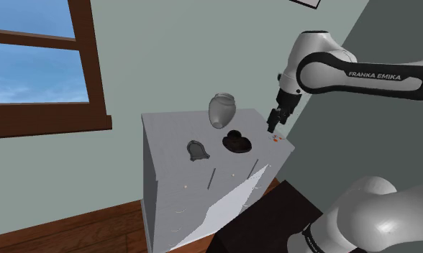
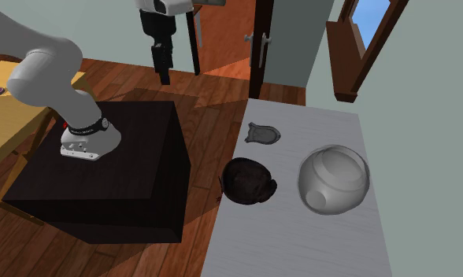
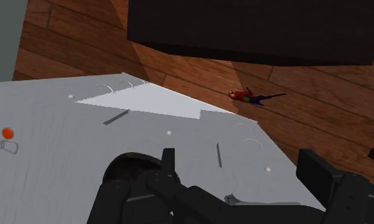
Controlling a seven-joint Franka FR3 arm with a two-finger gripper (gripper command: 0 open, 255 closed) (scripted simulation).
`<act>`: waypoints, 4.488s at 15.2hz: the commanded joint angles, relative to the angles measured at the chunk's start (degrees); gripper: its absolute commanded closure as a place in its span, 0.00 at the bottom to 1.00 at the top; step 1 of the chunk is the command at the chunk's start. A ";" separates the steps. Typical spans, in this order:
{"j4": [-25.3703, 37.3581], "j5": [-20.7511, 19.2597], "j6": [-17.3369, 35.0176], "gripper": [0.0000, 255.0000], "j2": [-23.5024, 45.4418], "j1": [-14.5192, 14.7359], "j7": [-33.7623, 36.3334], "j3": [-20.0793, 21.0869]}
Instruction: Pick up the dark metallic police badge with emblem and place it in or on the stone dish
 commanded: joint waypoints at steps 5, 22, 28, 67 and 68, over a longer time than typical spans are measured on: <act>-2.04 -0.83 13.68 0.00 9.82 1.68 -6.84 -2.79; 8.28 6.25 43.47 0.00 46.19 5.15 -28.95 -3.78; 16.54 8.74 49.13 0.00 59.04 4.03 -36.09 -0.35; 21.15 8.85 48.68 1.00 62.71 3.45 -38.71 1.22; 21.06 8.82 48.10 1.00 62.05 3.47 -38.70 1.19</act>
